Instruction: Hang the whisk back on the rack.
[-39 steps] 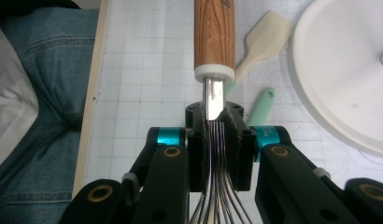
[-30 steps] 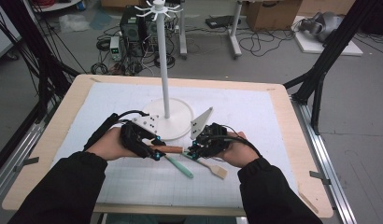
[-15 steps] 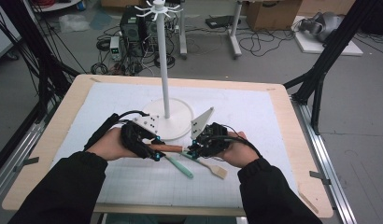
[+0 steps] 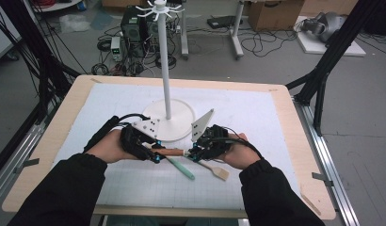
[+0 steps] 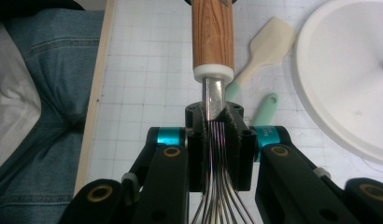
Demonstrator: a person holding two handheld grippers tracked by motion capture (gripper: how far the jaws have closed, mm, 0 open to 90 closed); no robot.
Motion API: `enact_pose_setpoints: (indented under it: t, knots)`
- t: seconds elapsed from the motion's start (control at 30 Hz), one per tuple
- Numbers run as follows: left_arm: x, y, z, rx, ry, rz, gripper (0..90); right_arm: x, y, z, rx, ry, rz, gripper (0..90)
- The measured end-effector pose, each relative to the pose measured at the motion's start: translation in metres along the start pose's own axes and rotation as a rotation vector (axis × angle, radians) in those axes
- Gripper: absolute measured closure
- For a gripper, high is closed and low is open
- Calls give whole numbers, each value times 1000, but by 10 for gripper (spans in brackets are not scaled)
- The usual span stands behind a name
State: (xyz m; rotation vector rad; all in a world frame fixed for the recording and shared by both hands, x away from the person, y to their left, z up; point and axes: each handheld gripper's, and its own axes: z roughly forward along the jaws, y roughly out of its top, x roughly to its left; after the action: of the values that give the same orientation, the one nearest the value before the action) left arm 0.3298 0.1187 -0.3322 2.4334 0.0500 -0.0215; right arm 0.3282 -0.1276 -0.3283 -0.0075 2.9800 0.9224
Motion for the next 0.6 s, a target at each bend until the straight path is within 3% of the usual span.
enact_pose_setpoints:
  t: [0.43, 0.6]
  knots:
    - [-5, 0, -2, -7, 13, 40, 698, 0, 0, 0, -3, 25, 10, 792]
    - [-7, 1, 0, 6, 7, 47, 699, -1, 1, 1, -25, 35, 34, 720]
